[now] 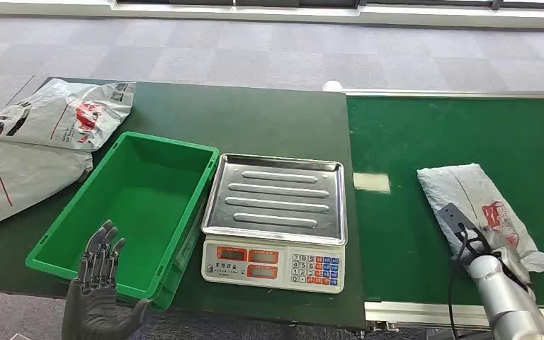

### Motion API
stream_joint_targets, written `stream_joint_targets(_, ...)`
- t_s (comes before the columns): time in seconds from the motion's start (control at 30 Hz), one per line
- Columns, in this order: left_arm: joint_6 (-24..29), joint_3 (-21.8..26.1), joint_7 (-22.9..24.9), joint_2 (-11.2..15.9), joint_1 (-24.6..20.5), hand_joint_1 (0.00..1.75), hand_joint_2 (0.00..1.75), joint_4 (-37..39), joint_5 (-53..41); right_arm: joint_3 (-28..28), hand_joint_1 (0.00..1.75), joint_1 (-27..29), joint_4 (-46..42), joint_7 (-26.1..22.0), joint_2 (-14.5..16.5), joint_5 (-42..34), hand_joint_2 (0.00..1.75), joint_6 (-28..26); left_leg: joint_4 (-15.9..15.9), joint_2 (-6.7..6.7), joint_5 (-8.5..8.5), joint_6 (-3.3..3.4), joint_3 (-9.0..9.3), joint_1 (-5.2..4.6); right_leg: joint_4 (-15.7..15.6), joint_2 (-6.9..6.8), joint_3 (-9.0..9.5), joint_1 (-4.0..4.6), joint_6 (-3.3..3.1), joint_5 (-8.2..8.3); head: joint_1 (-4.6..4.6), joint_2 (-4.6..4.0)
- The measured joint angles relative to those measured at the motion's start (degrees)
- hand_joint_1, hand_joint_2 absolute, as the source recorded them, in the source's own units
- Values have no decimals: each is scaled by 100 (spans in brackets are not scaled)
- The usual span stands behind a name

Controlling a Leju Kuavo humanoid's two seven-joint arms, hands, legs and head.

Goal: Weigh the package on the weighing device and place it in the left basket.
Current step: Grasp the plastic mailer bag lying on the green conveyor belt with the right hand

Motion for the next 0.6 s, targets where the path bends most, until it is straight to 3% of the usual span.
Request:
stream_joint_targets(0.1,38,-2,-39,19,-31,0,175,35,16,-93,88,-63,242,-4,-34,-69,175,283,0,3,-3,0,9,1,-3,1,8,8,-1,-2,-1,0)
stream_joint_targets(0.17,96,-3,-64,36,-56,0,175,69,36,-172,108,-125,427,-32,-50,-112,175,418,0,3,-6,2,22,4,-10,-2,24,18,-1,-7,-1,0)
stream_joint_targets(0.27,172,-3,-85,66,-62,0,175,100,56,-252,168,-230,615,-63,-53,-121,175,366,0,1,-9,5,35,16,-16,-9,44,23,2,-11,-1,0)
stream_joint_targets(0.3,192,-3,-89,76,-60,0,175,105,67,-275,175,-268,665,-78,-54,-121,175,303,0,1,-8,5,36,18,-16,-10,48,23,2,-10,0,0)
stream_joint_targets(0.6,231,-2,-53,95,34,0,175,17,110,-345,175,-383,726,-805,90,-273,175,-1055,1,-4,2,4,14,14,-12,-15,42,14,4,5,0,0)
